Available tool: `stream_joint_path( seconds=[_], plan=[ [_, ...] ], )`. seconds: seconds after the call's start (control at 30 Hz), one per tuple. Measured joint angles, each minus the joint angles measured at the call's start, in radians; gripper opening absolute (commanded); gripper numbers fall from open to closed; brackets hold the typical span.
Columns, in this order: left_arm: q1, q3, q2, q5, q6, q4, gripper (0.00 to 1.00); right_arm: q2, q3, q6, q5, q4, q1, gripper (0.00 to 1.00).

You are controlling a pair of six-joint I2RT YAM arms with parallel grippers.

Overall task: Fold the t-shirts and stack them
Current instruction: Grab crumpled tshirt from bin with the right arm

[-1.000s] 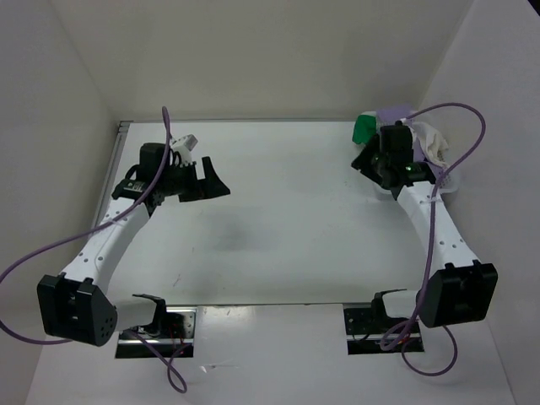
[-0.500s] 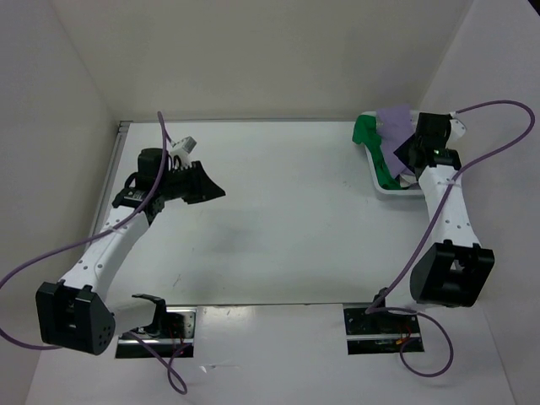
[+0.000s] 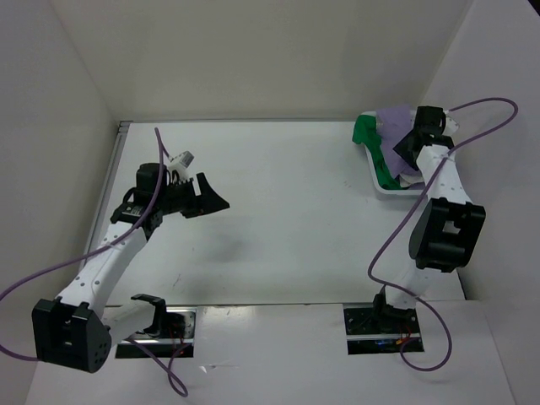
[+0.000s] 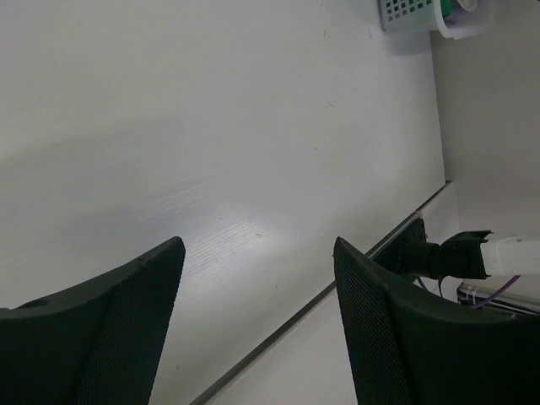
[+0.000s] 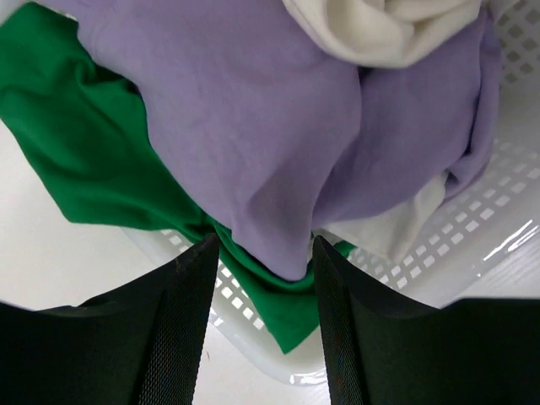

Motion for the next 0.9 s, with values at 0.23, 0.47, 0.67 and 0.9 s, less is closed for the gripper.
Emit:
stream_joint_path(
  seconds=[0.23, 0.47, 0.67, 0.9],
  plan=[
    [0.0, -0.001, 0.019, -0.001, -0.006, 0.008, 0.7, 0.038, 0.024, 0.0, 0.004, 0.022, -0.008, 0.36],
    [0.0, -0.001, 0.037, -0.009, -0.01, 0.018, 0.67, 0.078, 0.032, -0.002, 0.0, 0.035, -0.019, 0.48],
    [0.0, -0.001, 0.044, -0.024, -0.033, 0.039, 0.66, 0.105, 0.05, -0.009, -0.003, 0.042, -0.02, 0.11],
    [0.0, 0.004, 0.046, -0.037, -0.054, 0.045, 0.67, 0.101, 0.05, 0.0, -0.006, 0.043, -0.02, 0.01]
  ],
)
